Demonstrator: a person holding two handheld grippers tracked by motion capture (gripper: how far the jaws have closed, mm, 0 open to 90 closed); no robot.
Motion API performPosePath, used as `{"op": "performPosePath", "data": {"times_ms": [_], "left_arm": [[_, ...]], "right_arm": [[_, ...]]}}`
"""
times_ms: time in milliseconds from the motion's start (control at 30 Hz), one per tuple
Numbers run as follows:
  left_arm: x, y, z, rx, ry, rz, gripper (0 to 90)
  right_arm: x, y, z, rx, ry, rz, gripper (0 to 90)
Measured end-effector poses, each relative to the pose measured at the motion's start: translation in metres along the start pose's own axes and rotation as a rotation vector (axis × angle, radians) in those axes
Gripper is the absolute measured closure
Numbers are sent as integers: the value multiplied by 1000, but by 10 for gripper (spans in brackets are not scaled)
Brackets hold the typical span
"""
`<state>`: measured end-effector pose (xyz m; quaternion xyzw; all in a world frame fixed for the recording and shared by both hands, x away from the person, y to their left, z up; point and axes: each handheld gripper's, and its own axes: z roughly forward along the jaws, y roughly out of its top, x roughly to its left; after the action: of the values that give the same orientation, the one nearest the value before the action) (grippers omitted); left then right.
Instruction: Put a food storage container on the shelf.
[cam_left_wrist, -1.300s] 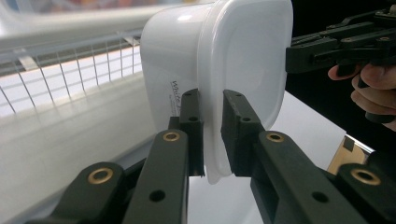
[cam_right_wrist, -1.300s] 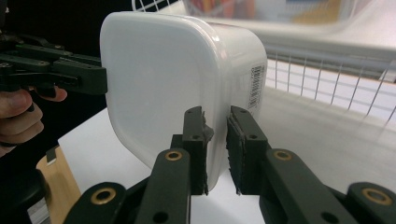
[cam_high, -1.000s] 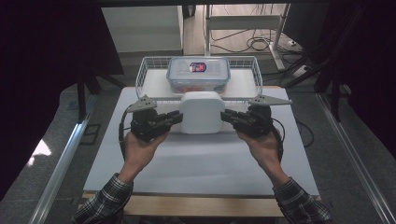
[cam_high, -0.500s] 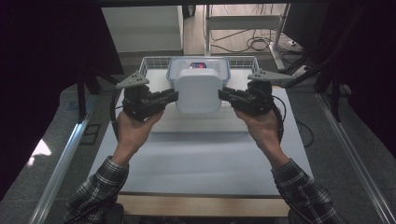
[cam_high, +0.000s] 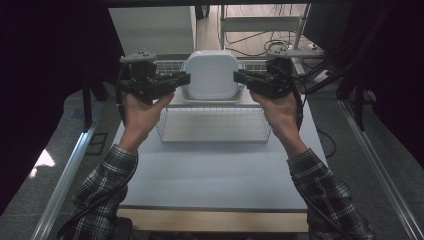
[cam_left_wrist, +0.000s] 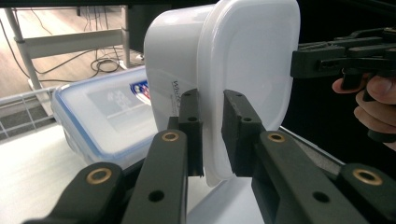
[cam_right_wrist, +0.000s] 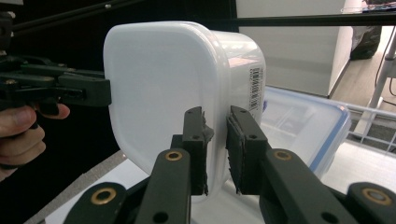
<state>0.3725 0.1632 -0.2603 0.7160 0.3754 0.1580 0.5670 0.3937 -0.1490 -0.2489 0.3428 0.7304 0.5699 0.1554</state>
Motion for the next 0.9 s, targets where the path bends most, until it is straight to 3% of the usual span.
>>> {"op": "performPosePath", "data": {"times_ms": [200,467,733,900], "left_arm": [[9,10,10,5,4,-24,784],[18,11,18,12,12,-51,763],[23,15,24,-1,-12,-54,640],[22,18,30,-2,10,-40,574]], "right_arm": [[-11,11,9,0,-10,25,780],[-21,14,20,32,-4,68,774],[-27,18,27,33,5,88,731],[-26,21,32,40,-14,70,688]]}}
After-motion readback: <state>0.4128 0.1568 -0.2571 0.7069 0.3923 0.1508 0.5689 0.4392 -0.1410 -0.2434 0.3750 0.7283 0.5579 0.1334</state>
